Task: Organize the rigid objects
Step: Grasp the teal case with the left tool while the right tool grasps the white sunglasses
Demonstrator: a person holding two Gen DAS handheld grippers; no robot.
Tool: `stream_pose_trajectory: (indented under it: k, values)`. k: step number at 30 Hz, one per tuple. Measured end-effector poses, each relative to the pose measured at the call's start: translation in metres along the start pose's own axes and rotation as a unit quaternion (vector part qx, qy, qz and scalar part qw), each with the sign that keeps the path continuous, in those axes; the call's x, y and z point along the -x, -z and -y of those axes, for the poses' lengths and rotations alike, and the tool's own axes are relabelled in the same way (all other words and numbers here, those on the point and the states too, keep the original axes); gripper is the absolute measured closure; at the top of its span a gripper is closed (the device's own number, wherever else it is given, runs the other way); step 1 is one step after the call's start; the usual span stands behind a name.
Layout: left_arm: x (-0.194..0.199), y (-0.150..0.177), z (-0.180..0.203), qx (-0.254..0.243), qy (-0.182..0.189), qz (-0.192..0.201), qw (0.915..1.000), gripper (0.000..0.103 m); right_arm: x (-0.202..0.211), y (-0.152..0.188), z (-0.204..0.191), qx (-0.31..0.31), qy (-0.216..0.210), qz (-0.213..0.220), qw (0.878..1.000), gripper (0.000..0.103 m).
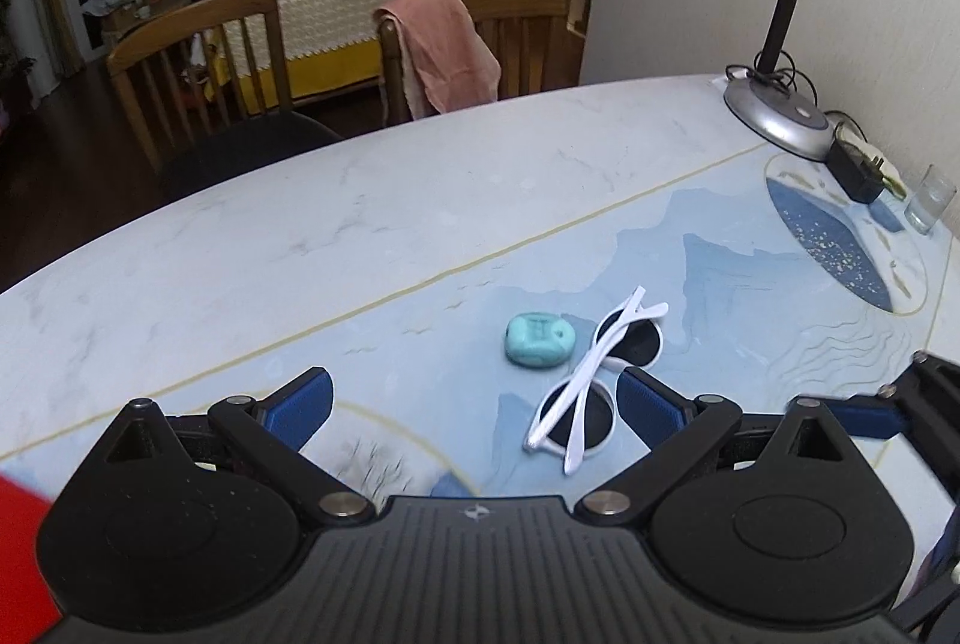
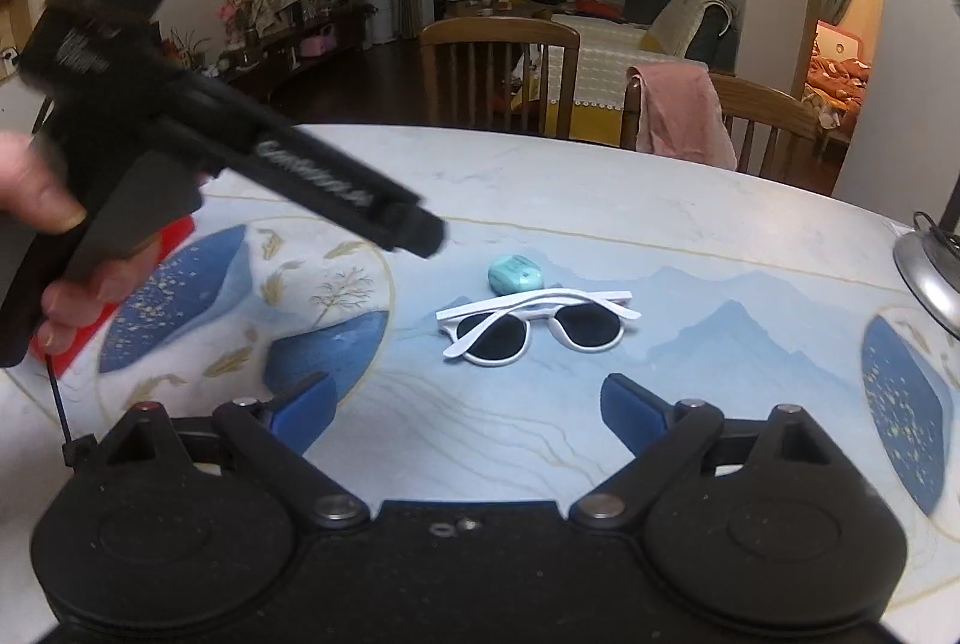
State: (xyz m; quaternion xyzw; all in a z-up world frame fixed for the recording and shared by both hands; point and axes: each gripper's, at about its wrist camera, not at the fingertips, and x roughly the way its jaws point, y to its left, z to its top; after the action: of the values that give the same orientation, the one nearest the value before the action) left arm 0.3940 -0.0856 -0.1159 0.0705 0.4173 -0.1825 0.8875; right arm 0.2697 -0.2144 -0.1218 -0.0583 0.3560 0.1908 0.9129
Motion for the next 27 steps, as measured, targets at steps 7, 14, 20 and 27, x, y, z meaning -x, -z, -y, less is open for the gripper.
stream_pose_trajectory:
  k: [7,14,20,27]
  values:
    - [-0.043,-0.007,0.004,-0.017,0.001,-0.021,0.9996,0.001,-0.044,-0.005,0.003,0.012,0.000,-0.016,1.000,0.021]
    - [-0.068,-0.015,0.004,-0.016,0.008,-0.027,0.9995,0.001,-0.070,-0.003,0.005,0.017,0.001,-0.026,1.000,0.028]
    - [-0.084,-0.015,0.006,-0.014,0.005,-0.035,0.9993,0.001,-0.085,-0.002,0.005,0.022,0.004,-0.031,0.999,0.030]
    - [-0.092,-0.012,0.010,-0.027,-0.004,-0.033,0.9991,0.002,-0.091,-0.003,-0.001,0.032,0.001,-0.022,0.999,0.032]
